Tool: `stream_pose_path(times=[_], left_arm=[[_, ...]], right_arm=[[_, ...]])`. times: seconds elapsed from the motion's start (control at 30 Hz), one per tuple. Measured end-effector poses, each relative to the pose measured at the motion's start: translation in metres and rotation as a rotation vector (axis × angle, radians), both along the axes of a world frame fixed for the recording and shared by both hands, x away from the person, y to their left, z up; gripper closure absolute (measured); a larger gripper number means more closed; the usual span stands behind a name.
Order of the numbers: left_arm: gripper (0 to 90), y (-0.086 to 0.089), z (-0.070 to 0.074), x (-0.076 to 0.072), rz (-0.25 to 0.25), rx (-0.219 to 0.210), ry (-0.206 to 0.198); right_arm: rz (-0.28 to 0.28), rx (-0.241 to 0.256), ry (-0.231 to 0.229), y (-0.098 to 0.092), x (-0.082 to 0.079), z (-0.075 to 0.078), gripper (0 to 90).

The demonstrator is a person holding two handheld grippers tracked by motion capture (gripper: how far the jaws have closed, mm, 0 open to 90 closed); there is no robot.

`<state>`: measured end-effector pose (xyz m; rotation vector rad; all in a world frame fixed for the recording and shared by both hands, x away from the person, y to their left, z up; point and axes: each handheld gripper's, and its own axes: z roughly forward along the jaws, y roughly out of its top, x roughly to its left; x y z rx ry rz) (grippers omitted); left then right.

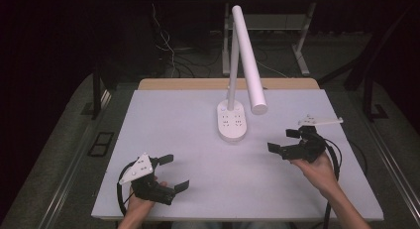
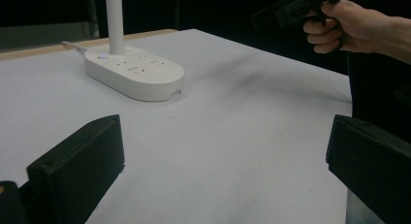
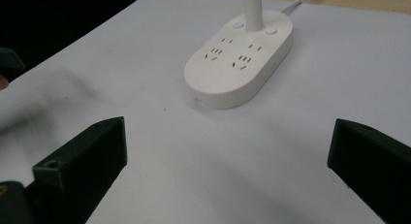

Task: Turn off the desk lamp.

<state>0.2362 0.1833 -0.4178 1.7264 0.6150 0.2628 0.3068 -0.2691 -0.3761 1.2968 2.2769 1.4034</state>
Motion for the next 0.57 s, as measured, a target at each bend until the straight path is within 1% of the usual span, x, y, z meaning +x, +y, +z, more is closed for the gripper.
stream_pose_path(times=[0.13,0.27,0.57], left_arm=[[0.0,0.000,0.000,-0.001,-0.002,0.004,-0.001],[0.0,0.000,0.000,-0.001,-0.003,0.008,-0.003],[0.0,-0.001,0.000,-0.001,-0.006,0.007,-0.002]], right_arm=[[-0.010,0.010,0.005,-0.007,-0.014,-0.007,0.6],[-0.023,0.034,-0.005,-0.013,-0.027,-0.013,0.6],[-0.039,0.015,-0.019,-0.021,-0.052,-0.026,0.6]])
